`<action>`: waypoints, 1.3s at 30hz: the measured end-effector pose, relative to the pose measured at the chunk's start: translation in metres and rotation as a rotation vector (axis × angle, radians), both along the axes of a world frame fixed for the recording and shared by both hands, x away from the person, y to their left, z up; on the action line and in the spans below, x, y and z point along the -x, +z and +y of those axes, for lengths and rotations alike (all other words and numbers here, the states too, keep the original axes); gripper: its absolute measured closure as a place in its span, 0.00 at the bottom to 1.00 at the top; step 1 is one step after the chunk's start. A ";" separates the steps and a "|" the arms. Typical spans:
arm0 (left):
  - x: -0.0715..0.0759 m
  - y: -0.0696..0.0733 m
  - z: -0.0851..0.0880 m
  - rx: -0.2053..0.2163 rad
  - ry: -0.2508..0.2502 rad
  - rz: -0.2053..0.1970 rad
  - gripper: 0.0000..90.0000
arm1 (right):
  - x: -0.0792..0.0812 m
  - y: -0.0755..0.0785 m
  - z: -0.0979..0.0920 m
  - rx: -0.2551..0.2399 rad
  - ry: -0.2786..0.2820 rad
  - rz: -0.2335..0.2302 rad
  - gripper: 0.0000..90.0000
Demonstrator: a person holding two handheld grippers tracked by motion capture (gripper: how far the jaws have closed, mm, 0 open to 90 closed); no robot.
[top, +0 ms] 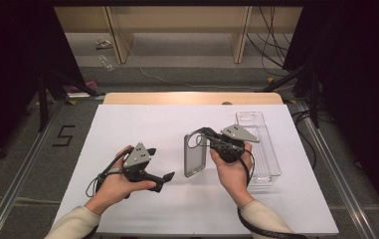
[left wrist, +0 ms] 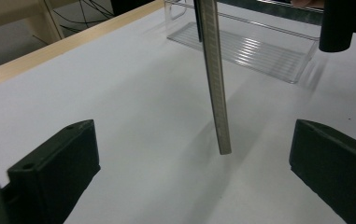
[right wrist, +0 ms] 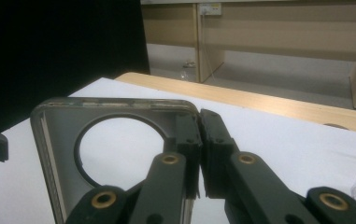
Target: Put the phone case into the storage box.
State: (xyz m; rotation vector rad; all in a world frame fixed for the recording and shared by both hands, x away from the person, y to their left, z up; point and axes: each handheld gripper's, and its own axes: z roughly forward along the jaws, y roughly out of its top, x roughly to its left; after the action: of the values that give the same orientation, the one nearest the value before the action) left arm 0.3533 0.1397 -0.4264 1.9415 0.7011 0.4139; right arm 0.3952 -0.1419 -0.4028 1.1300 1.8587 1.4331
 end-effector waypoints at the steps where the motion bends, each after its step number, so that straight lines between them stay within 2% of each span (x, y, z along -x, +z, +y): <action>1: 0.000 0.000 0.001 0.003 0.004 -0.002 0.00 | 0.000 0.000 0.000 0.001 0.000 -0.002 0.97; 5: 0.002 -0.003 0.006 -0.005 0.010 -0.003 0.00 | -0.001 0.002 -0.002 0.000 -0.006 -0.003 0.97; 10: 0.002 -0.003 0.012 0.005 0.002 -0.003 0.00 | -0.001 0.003 -0.004 -0.001 -0.010 -0.007 0.97; 15: 0.002 -0.004 0.017 -0.010 0.012 -0.016 0.00 | -0.002 0.004 -0.006 -0.003 -0.016 -0.007 0.97; 19: 0.003 -0.004 0.021 -0.014 0.002 -0.029 0.00 | -0.002 0.006 -0.008 -0.003 -0.021 -0.011 0.97; 34: 0.004 -0.006 0.026 -0.014 0.001 -0.033 0.00 | -0.004 0.013 -0.015 -0.007 -0.039 -0.024 0.97; 39: 0.004 -0.004 0.028 -0.009 0.015 -0.047 0.00 | -0.004 0.016 -0.018 -0.012 -0.047 -0.029 0.97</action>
State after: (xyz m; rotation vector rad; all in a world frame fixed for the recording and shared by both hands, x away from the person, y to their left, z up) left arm 0.3497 0.1681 -0.4309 1.9301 0.6852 0.4710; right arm 0.3992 -0.1602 -0.3867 1.1453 1.7945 1.4293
